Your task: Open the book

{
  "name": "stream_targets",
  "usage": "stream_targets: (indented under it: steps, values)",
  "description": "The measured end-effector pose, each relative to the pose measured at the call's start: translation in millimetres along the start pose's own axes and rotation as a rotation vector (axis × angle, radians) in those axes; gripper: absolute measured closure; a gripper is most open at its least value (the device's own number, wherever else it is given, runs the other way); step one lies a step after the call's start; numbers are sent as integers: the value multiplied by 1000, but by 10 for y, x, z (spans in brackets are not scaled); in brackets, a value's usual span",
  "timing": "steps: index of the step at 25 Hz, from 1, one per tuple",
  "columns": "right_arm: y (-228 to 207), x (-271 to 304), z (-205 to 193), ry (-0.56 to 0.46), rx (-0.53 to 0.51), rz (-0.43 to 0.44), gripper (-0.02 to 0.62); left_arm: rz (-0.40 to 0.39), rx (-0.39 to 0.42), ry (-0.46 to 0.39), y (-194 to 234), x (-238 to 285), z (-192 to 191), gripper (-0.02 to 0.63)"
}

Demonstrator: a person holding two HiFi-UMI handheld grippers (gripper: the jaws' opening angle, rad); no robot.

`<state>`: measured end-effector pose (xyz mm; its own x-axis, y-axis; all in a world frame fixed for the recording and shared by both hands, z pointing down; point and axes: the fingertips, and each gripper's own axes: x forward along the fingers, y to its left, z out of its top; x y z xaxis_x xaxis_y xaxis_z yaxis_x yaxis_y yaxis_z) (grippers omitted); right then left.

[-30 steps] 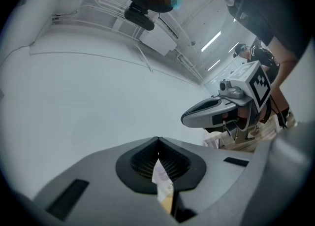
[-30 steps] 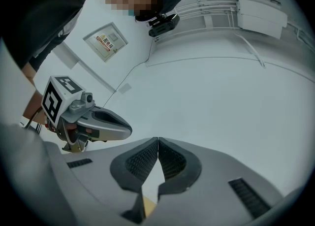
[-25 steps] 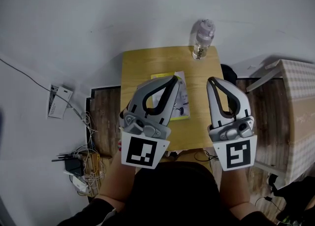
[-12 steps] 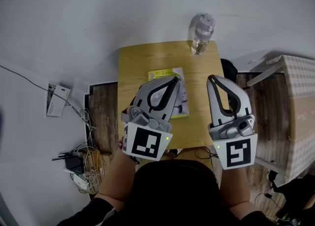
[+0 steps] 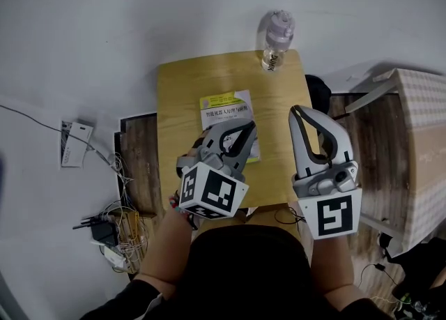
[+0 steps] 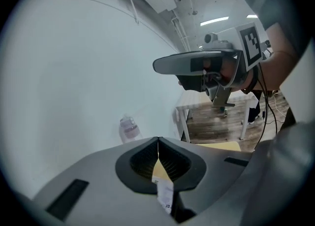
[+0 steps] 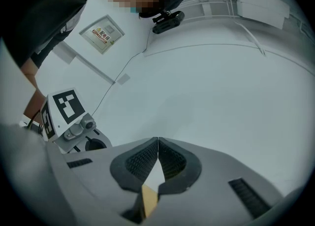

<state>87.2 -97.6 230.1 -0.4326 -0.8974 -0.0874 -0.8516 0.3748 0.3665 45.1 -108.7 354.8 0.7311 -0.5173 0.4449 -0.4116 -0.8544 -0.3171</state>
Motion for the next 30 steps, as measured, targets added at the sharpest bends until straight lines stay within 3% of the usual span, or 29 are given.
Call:
stream_targets:
  steps: [4, 7, 19, 23, 30]
  values:
    - [-34, -19, -51, 9, 0, 5, 566, -33, -15, 58, -53, 118, -149, 598]
    - [-54, -23, -94, 13, 7, 10, 566, -64, -45, 99, -113, 224, -293, 538]
    - [-148, -31, -286, 37, 30, 31, 566, -60, -161, 254, -268, 581, -798, 532]
    - [-178, -30, -347, 46, 36, 38, 566, -91, -175, 308, -399, 664, -982, 494]
    - [-217, -31, -441, 55, 49, 46, 566, -156, -224, 391, -744, 802, -1253, 491]
